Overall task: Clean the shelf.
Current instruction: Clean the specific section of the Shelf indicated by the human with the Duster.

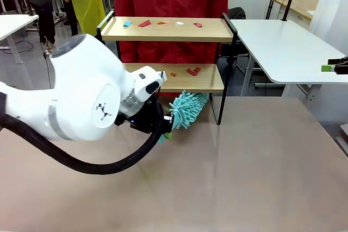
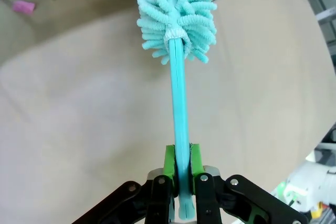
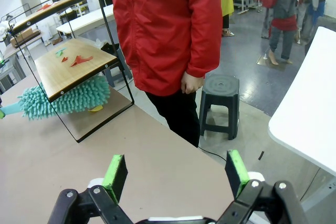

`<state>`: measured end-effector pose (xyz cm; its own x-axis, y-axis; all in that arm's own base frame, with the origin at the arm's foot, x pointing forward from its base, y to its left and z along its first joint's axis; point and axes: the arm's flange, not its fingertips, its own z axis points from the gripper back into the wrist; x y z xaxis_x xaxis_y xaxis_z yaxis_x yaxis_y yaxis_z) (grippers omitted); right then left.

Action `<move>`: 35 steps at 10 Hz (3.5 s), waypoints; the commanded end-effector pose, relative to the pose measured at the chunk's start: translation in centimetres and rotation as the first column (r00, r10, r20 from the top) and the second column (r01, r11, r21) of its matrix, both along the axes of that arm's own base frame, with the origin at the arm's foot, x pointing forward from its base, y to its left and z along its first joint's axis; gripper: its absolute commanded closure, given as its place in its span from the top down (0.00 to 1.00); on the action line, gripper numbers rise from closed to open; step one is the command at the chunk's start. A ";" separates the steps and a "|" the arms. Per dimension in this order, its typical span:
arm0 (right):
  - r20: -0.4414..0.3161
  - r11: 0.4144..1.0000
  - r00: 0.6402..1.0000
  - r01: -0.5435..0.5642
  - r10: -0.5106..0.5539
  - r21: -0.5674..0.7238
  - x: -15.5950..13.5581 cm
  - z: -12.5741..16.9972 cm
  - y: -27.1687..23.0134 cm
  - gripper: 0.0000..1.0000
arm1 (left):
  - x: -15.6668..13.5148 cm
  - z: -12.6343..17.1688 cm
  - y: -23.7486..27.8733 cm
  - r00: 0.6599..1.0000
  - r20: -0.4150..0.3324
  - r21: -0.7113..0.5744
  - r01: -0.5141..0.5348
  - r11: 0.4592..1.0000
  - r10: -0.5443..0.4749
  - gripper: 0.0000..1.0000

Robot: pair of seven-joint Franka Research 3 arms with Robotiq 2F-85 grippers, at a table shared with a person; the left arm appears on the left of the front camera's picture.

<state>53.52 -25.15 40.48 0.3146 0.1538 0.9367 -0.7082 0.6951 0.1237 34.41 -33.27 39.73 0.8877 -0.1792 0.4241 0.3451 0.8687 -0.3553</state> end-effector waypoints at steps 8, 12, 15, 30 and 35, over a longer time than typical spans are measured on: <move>0.001 1.000 1.000 -0.002 0.002 -0.003 -0.1 0.1 0.2 1.00 | 3.2 -4.4 -6.6 0.988 -0.041 -0.079 -0.152 0.985 0.149 0.13; 0.001 1.000 1.000 -0.002 0.002 -0.003 -0.1 0.1 0.2 1.00 | 3.1 -5.8 -5.6 0.989 -0.059 -0.066 -0.138 0.988 0.134 0.13; 0.001 1.000 1.000 -0.002 0.002 -0.003 -0.1 0.1 0.2 1.00 | 2.9 -5.7 -6.0 0.989 -0.073 -0.065 -0.132 0.989 0.128 0.13; 0.001 1.000 1.000 -0.002 0.002 -0.003 -0.1 0.1 0.2 1.00 | 1.8 -5.1 3.4 0.945 0.031 0.174 -0.325 0.930 0.325 0.13; 0.001 1.000 1.000 -0.002 0.002 -0.003 -0.1 0.1 0.2 1.00 | 0.3 -5.1 7.7 0.917 0.115 0.313 -0.399 0.862 0.382 0.13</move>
<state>53.52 -25.16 40.48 0.3146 0.1537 0.9367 -0.7082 0.6951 0.1237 36.14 -25.52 35.17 0.9053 0.0247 0.4241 0.0025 0.9980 -0.0634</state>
